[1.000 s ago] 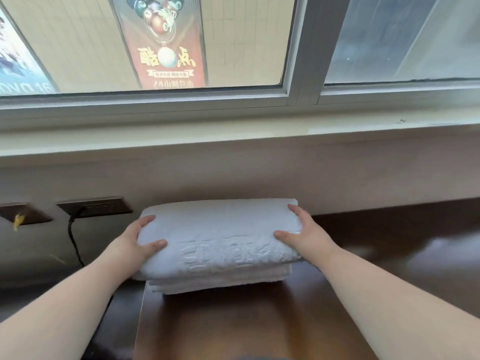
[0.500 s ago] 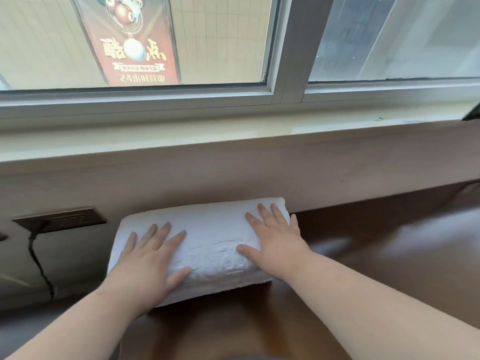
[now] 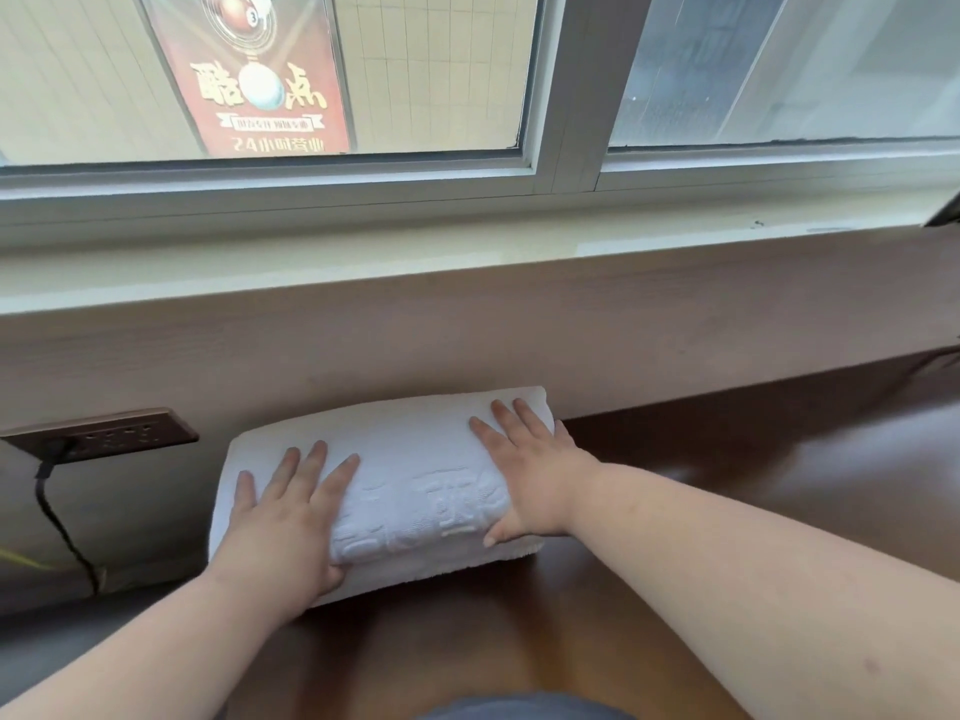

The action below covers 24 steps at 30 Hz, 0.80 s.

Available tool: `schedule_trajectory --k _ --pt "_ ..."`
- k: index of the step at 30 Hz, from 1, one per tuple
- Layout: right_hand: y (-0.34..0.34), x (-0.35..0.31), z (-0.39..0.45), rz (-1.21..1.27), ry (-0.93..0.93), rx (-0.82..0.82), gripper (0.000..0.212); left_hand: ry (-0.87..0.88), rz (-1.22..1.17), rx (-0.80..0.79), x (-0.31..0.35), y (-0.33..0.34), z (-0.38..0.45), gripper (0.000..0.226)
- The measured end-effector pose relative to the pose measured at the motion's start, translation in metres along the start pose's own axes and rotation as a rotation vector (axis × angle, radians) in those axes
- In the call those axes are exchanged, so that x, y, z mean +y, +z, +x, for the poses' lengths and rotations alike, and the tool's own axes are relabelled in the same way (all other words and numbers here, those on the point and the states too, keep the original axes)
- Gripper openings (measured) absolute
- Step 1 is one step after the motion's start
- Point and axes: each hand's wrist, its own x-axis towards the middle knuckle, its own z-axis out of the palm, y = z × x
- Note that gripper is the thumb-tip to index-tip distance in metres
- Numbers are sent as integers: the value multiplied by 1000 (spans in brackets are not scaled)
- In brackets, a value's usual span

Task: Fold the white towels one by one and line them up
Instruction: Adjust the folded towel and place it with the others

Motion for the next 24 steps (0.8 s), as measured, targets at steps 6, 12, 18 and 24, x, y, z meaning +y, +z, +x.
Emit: schedule_trajectory --k 6,12,18,24 --pt "-9 15 -5 726 153 322 91 -119 -623 190 -38 -19 5 101" --pt "11 24 -11 1173 654 221 72 -893 -1314 -106 -57 -4 -5 84" --pt "3 13 -9 1020 541 544 31 -638 -1002 266 -60 -10 -12 38" --pt "9 17 -6 1075 603 381 49 -707 -973 165 -64 -3 -6 50"
